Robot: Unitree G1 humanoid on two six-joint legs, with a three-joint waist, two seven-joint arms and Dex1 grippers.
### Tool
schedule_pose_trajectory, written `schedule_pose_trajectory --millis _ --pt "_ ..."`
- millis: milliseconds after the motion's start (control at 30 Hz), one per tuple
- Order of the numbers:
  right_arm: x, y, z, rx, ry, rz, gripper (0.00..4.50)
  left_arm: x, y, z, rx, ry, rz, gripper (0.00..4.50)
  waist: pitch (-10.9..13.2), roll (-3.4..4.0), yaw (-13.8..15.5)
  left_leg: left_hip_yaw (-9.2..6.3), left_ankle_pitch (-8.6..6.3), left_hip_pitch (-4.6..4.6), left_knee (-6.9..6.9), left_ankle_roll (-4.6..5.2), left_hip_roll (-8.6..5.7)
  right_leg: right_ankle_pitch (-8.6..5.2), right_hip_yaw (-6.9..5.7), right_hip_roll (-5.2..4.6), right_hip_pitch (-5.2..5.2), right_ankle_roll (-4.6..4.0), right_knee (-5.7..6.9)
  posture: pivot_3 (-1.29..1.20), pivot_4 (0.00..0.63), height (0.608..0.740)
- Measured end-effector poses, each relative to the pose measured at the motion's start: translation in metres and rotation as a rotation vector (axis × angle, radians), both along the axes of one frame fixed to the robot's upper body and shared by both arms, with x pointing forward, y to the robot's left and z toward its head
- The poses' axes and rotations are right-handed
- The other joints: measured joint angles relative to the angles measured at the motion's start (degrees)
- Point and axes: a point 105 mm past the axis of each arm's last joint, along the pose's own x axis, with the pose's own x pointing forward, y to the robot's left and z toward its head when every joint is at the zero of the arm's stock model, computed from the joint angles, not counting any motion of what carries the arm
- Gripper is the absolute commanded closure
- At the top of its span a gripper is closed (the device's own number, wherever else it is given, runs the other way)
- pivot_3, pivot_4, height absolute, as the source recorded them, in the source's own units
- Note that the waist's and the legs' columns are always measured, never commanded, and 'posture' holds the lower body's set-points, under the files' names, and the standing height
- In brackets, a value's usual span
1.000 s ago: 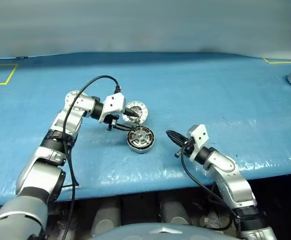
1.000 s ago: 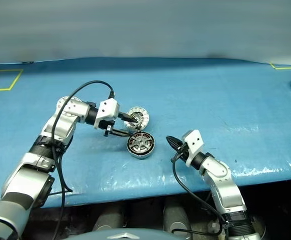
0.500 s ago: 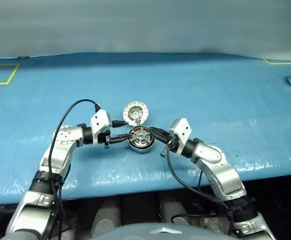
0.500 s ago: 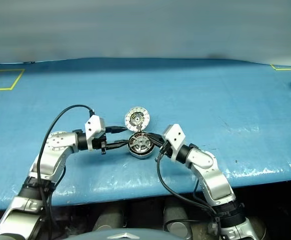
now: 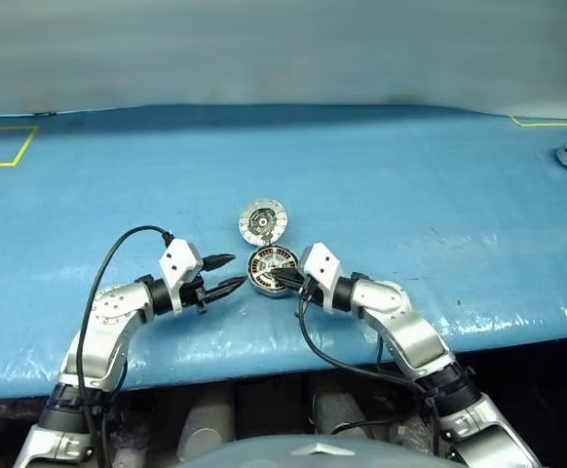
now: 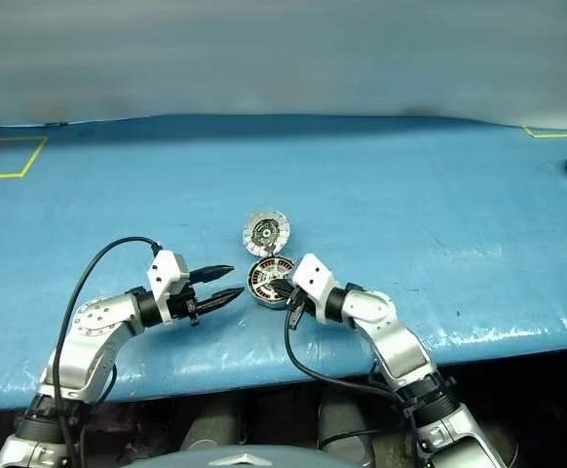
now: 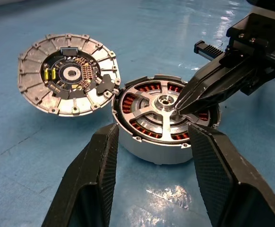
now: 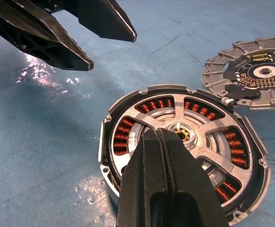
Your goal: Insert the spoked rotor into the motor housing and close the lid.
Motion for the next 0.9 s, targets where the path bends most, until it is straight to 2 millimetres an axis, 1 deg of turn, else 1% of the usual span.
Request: schedule_pose_trajectory --millis 267,367,467,533,633,733,800,867,900 --pt "-0.002 0.001 0.003 0.022 -0.002 0.003 4.50 -0.002 0.002 -0.005 -0.001 0.017 0.021 2.06 -0.07 0.02 0.01 0.03 0.00 -0.05 0.00 0.00 0.01 0.00 0.00 0.00 -0.05 0.00 0.00 0.00 0.150 0.740" --pt "-0.011 0.001 0.006 0.036 0.004 0.041 4.50 -0.002 0.002 -0.006 0.000 0.019 0.025 2.06 -0.06 0.03 0.09 0.02 -0.01 -0.13 -0.05 0.00 0.00 0.00 0.01 -0.01 -0.12 -0.01 -0.03 0.00 0.150 0.740" --pt "-0.011 0.000 0.020 0.068 -0.033 0.045 4.50 -0.001 0.003 -0.006 0.001 0.016 0.046 2.06 -0.04 0.04 0.01 0.02 -0.01 -0.16 -0.07 -0.01 0.00 -0.01 0.01 -0.01 -0.15 -0.01 -0.03 0.00 0.150 0.740" --pt "-0.006 -0.006 0.031 0.082 -0.077 0.022 4.50 -0.001 0.004 -0.008 -0.002 0.017 0.061 2.06 -0.05 0.04 0.00 0.02 -0.01 -0.14 -0.06 -0.01 0.00 -0.01 0.00 -0.01 -0.14 -0.01 -0.03 0.00 0.150 0.740" --pt "0.003 -0.016 0.040 0.058 -0.128 -0.002 4.50 -0.003 0.004 -0.012 -0.013 0.030 0.079 2.06 -0.04 0.04 0.02 0.04 -0.01 -0.15 -0.03 -0.01 0.00 -0.01 0.01 -0.01 -0.14 -0.01 -0.04 0.00 0.150 0.740" --pt "0.017 -0.027 0.049 0.027 -0.169 -0.037 3.93 -0.004 0.004 -0.014 -0.021 0.035 0.096 2.03 -0.04 0.03 0.00 0.04 -0.01 -0.13 -0.04 -0.01 0.00 -0.01 0.00 -0.01 -0.14 -0.01 -0.04 0.00 0.150 0.740" --pt "0.029 -0.035 0.049 0.019 -0.166 -0.080 3.33 -0.004 0.003 -0.015 -0.030 0.035 0.103 2.03 -0.04 0.03 0.01 0.04 -0.01 -0.14 -0.06 -0.01 0.00 -0.01 0.00 -0.01 -0.14 -0.02 -0.04 0.00 0.150 0.740" --pt "0.041 -0.043 0.045 0.009 -0.159 -0.143 2.66 -0.006 0.004 -0.017 -0.036 0.036 0.118 2.03 -0.04 0.03 -0.01 0.04 -0.01 -0.15 -0.09 -0.01 0.00 -0.01 0.00 -0.01 -0.15 -0.02 -0.04 0.00 0.150 0.740" --pt "0.048 -0.049 0.040 0.001 -0.147 -0.189 2.34 -0.007 0.005 -0.018 -0.036 0.038 0.124 2.03 -0.04 0.03 0.01 0.04 -0.01 -0.17 -0.12 -0.01 0.00 0.00 0.01 -0.01 -0.17 -0.03 -0.05 0.00 0.150 0.740"
